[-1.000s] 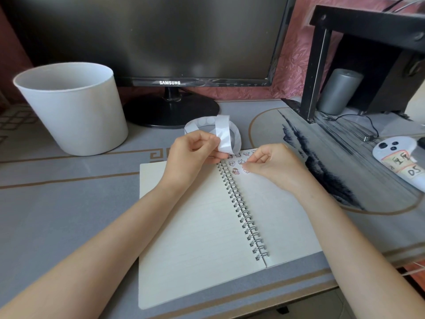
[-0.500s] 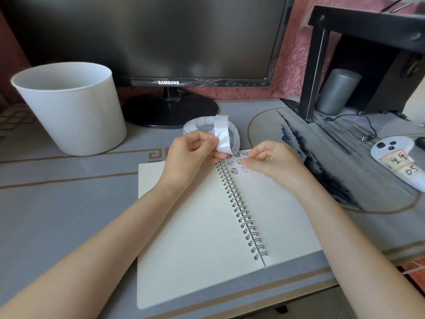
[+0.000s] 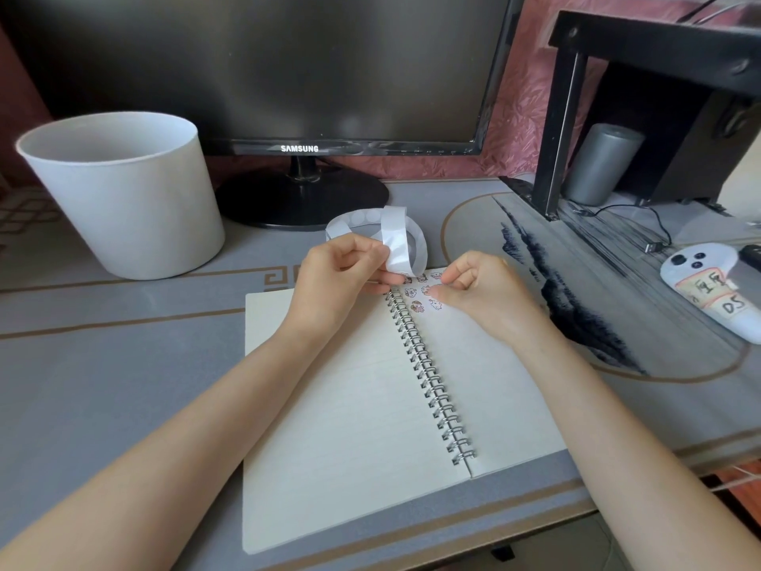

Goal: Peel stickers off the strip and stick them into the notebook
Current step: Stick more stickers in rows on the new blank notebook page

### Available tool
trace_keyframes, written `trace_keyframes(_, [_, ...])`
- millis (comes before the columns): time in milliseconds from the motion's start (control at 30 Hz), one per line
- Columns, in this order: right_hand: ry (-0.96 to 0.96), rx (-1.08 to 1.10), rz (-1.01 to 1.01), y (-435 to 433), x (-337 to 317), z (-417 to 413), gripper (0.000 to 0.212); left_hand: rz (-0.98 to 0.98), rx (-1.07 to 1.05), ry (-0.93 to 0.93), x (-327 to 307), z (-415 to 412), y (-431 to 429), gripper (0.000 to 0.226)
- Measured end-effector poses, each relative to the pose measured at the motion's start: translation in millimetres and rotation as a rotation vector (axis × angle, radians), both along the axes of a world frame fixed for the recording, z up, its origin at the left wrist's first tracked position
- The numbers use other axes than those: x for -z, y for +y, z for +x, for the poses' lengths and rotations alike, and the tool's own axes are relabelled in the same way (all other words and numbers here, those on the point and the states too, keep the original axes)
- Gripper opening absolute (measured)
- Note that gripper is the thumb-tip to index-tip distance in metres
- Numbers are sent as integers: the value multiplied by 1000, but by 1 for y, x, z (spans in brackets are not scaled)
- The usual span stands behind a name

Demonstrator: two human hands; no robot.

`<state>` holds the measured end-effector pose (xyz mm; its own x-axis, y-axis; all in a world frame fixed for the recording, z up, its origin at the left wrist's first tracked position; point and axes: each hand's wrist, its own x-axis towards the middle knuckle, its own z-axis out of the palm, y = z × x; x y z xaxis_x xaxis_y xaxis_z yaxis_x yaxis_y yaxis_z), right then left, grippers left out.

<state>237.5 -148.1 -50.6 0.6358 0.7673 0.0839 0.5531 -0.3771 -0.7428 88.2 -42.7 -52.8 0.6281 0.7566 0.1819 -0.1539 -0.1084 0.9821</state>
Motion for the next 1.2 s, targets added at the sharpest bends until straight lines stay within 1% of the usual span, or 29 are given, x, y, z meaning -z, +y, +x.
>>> trace_keyframes(133, [-1, -3, -5, -2, -3, 1, 13, -4, 5, -7, 0, 0, 0, 13])
trace_keyframes(300, [132, -65, -20, -7, -6, 4, 27, -1, 5, -10, 0, 0, 0, 12])
trace_keyframes(400, [139, -102, -38, -9, -7, 6, 23, 0, 7, -10, 0, -1, 0, 12])
trace_keyframes(500, [119, -91, 14, -9, -7, 6, 19, -2, 5, -12, 1, 0, 0, 12])
trace_keyframes(600, [101, -102, 147, -7, -9, 0, 10, -1, 4, -11, 1, -1, 0, 12])
trace_keyframes(800, [-11, -181, 362, -5, -17, -14, 10, -15, 12, -19, 0, -1, 0, 12])
trace_keyframes(933, [-92, -254, 347, -5, -16, -20, 15, 32, 1, 0, -2, -2, 0, 12])
trace_keyframes(1033, [-153, -263, 336, -2, -11, -19, 17, 80, -16, 20, -3, -3, -1, 14])
trace_keyframes(1200, [-190, -217, 354, -3, -12, -24, 9, 86, 6, -1, -4, -3, -2, 13])
